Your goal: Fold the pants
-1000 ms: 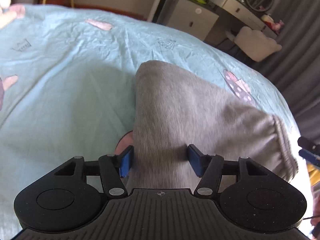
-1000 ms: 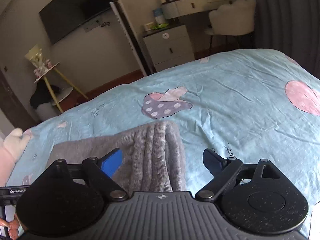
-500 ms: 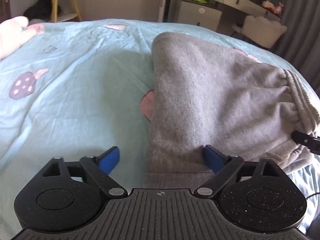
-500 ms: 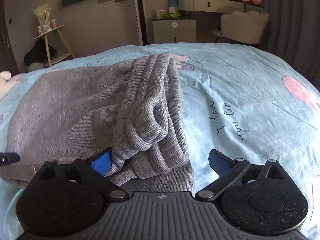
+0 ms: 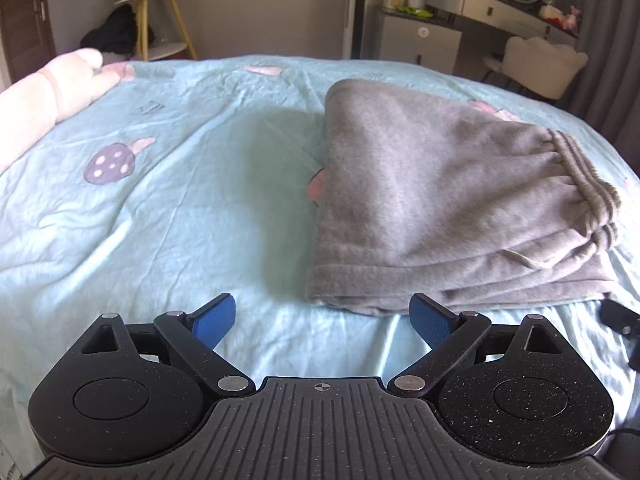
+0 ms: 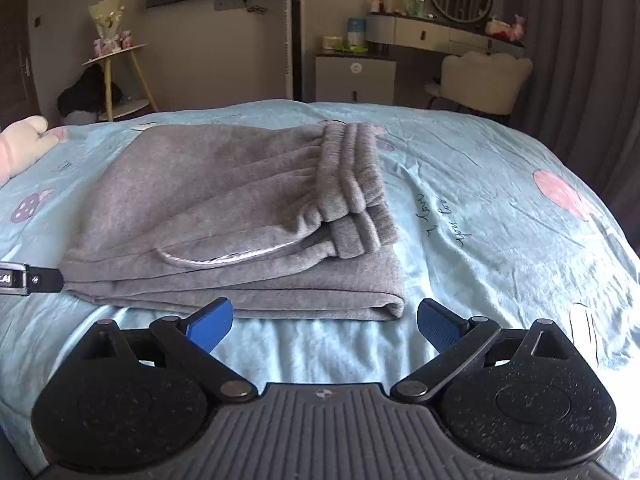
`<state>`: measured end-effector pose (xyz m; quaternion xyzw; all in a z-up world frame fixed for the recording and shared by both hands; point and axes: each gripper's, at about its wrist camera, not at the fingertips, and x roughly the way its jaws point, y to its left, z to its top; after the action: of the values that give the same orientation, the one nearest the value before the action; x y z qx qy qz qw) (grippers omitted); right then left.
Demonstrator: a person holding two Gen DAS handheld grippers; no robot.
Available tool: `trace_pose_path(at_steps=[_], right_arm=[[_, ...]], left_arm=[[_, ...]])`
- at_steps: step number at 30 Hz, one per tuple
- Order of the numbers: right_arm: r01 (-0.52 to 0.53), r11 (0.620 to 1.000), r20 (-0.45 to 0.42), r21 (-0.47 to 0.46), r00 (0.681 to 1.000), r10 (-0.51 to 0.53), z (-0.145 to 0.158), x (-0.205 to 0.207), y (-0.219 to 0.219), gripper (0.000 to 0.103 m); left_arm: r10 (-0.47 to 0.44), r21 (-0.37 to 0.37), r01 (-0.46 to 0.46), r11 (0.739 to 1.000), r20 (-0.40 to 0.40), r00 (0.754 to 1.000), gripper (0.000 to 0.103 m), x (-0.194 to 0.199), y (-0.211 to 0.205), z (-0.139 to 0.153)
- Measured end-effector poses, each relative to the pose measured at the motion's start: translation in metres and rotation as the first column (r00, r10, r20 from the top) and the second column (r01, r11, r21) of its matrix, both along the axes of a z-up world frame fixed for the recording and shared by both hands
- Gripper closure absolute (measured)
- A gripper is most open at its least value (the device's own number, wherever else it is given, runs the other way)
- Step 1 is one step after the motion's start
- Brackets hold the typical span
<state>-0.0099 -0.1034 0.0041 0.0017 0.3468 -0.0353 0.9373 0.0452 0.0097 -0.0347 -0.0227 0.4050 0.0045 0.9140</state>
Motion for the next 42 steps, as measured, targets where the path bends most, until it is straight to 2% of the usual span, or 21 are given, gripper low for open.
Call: trace_pose_path(at_steps=[5,8,11,18,27,42], right_arm=[[-0.068,0.994,-0.017,-0.082,0.998,0.066,0.003,-0.007,0.028,0.004],[-0.071,0.992,0.022,-0.105,0.997,0.073,0.009,-0.014,0.033,0.004],[-0.052,0.995,0.044,-0.091,0.997,0.056,0.011,-0.016,0.029,0.004],[-0.027,0.998,0.037,-0.065,0.999,0.030,0.008,-0.013,0.024,0.004],[0.001,0.999,0.011,-0.046,1.000,0.000,0.003,-0.007,0.019,0.004],[0.018,1.000,0.010,-0.018,1.000,-0.017,0.004,-0.007,0.014,0.004]], left_arm=[[-0.053,0.047,0.051,0.998,0.061,0.997,0.002,-0.020,-0.019,0.007],[-0.063,0.026,0.062,0.998,0.056,0.996,0.002,-0.026,-0.024,0.005],[-0.065,0.008,0.064,0.998,0.053,0.997,0.002,-0.027,-0.025,0.001],[-0.077,0.060,0.075,0.995,0.028,0.997,0.002,-0.022,-0.031,-0.007],[-0.065,0.041,0.065,0.997,0.010,0.998,0.002,-0.016,-0.027,-0.010],[-0.072,0.051,0.072,0.996,0.001,0.997,0.002,-0.015,-0.029,-0.012]])
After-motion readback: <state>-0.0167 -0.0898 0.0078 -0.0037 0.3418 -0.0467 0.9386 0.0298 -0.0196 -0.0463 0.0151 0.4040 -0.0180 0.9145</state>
